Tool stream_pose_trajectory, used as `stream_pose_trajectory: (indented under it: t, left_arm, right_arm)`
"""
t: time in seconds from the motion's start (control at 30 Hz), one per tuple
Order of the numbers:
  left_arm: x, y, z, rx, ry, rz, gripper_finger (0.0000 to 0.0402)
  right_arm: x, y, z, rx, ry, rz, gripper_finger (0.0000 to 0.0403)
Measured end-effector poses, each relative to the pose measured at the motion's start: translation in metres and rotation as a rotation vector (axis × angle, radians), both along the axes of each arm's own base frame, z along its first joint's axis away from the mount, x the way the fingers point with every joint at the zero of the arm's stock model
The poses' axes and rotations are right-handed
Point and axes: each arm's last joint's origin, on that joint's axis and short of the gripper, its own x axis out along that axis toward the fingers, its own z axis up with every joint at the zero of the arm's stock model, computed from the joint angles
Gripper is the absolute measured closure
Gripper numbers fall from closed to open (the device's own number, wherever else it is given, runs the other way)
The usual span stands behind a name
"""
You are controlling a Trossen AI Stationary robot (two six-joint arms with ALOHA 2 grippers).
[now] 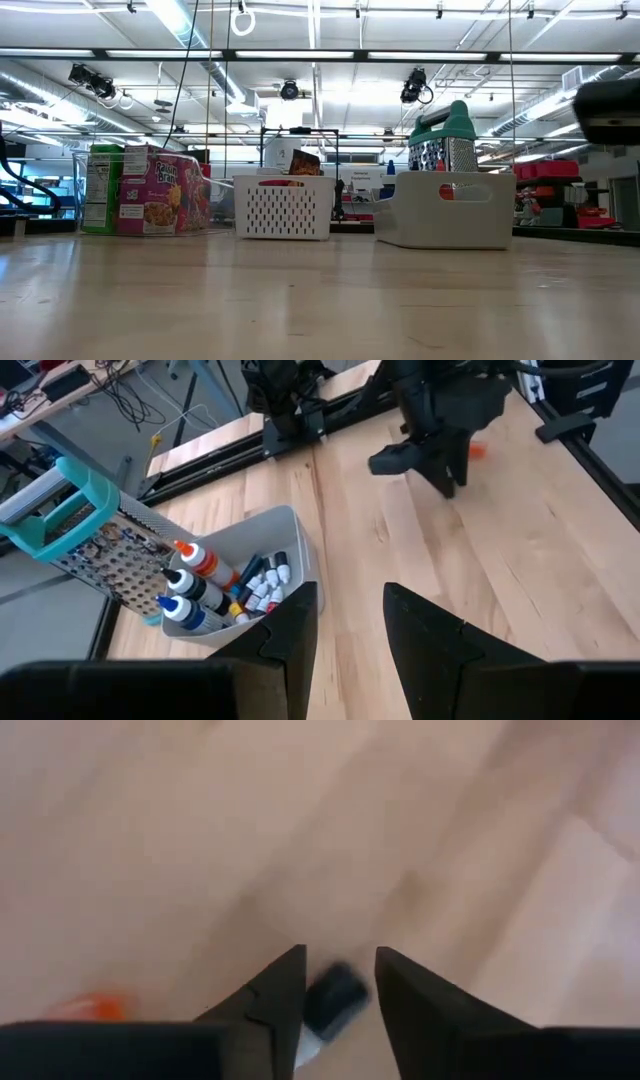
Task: Pick & Place Kitchen Items
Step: Put the small violet food coloring into the gray bin
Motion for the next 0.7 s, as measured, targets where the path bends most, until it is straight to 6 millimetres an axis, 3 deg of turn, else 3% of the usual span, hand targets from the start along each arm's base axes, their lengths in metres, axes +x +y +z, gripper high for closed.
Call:
stream_pose_trajectory:
  t: [0.23, 0.37, 0.7]
  left_arm:
    - [0.000, 0.000, 0.000, -0.001, 0.000, -0.001, 0.0276]
    - [0.000, 0.000, 0.000, -0.001, 0.000, 0.000, 0.0276]
    - [0.000, 0.000, 0.000, -0.002, 0.000, -0.001, 0.0276]
  right_arm:
    - [0.015, -0.016, 0.001, 0.005, -0.037, -0.185, 0.0320]
    - [0.023, -0.022, 0.001, 0.057, -0.045, -0.291, 0.0328]
    - [0.033, -0.033, 0.018, 0.096, -0.096, -0.373, 0.0265]
